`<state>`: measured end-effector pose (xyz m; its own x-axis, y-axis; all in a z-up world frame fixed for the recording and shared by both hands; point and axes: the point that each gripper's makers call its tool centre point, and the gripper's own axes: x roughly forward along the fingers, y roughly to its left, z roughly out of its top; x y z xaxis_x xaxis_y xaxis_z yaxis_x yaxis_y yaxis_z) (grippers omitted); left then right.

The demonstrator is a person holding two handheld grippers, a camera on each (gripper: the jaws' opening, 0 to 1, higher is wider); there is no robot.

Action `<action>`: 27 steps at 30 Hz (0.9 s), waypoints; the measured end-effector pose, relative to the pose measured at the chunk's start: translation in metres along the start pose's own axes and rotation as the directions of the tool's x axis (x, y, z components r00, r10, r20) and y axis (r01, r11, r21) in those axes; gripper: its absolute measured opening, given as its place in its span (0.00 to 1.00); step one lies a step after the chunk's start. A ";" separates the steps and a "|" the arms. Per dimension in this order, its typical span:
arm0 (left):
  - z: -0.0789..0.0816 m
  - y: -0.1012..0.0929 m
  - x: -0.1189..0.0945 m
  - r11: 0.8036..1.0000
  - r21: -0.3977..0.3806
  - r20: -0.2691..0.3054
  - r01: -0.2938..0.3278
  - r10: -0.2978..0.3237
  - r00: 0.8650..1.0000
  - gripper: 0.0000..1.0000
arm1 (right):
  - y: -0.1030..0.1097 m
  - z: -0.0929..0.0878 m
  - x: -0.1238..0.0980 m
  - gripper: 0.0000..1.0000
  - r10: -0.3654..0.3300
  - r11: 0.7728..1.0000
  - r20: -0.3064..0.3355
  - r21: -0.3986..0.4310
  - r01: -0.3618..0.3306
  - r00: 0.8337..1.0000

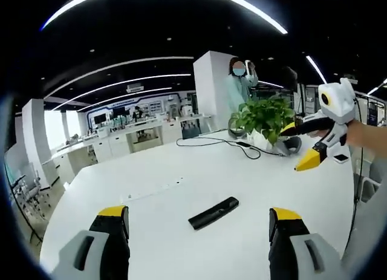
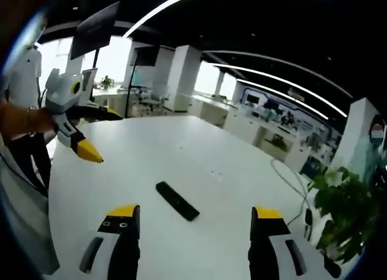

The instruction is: Press the specified remote control buttons in sequence, fully releasing each button before pressing the next.

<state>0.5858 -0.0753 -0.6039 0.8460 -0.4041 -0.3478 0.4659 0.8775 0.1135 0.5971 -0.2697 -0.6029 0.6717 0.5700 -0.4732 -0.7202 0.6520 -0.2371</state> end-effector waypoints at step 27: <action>-0.051 -0.005 0.073 0.978 0.133 -0.131 0.161 -0.143 0.981 1.00 | 0.003 -0.051 0.070 0.71 0.135 0.981 -0.141 -0.117 -0.152 0.981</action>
<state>0.6317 -0.0956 -0.6773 0.7290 -0.4884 -0.4796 0.6262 0.7589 0.1790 0.6329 -0.2529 -0.6804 0.5367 0.5767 -0.6159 -0.8294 0.4945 -0.2598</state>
